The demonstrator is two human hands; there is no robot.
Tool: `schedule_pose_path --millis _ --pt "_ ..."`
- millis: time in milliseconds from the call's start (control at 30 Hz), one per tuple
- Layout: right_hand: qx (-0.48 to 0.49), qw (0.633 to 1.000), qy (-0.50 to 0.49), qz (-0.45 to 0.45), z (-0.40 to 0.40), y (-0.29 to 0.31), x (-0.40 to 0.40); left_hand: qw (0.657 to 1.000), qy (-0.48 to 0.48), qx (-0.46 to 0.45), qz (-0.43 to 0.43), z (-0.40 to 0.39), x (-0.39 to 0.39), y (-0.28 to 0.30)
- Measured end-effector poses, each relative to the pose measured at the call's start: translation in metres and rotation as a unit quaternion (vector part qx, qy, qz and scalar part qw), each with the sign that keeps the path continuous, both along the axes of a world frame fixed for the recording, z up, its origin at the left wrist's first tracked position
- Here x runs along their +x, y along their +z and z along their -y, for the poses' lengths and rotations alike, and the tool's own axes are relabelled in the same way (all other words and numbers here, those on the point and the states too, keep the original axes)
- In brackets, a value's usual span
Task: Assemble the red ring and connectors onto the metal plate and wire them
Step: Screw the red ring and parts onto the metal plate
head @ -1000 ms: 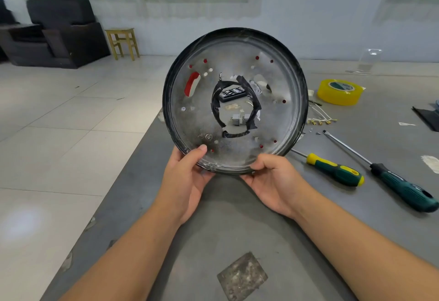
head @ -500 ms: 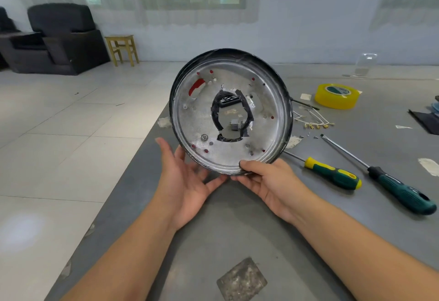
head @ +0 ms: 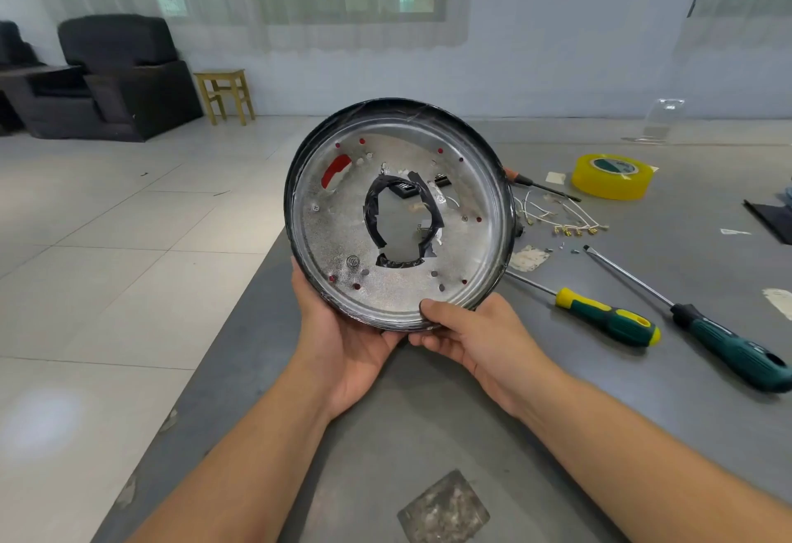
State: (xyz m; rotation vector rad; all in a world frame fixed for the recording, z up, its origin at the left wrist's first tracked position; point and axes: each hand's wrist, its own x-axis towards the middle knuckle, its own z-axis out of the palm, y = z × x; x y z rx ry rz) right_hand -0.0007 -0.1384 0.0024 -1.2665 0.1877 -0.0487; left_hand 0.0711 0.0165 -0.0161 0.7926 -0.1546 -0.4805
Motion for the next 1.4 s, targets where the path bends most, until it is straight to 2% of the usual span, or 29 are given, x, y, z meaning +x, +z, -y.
schedule_pose_path --millis 533,767,933,1067,1200,1333,1400 --pt "-0.126 0.991 -0.022 0.037 0.015 -0.008 0.008 1.0 0.012 0.024 0.009 -0.001 -0.002 0.002" --pt "-0.208 0.973 -0.087 0.044 0.035 -0.015 0.014 0.999 0.027 0.015 0.041 -0.01 0.0 0.005" --pt "-0.212 0.971 -0.103 0.04 0.036 -0.015 0.016 0.997 0.043 0.043 0.043 -0.012 -0.003 0.008" --pt "-0.214 0.969 -0.116 0.042 0.037 -0.015 0.016 0.997 0.06 0.043 0.007 -0.011 -0.005 0.009" --pt "-0.229 0.964 -0.13 0.035 0.039 -0.016 0.019 0.987 0.133 0.089 0.016 -0.008 -0.005 0.006" --pt "-0.235 0.96 -0.148 0.044 0.043 -0.017 0.021 0.949 0.255 0.18 0.045 -0.004 -0.003 0.002" --pt "-0.238 0.959 -0.148 0.049 0.043 -0.017 0.022 0.939 0.283 0.189 0.05 -0.004 -0.003 0.001"
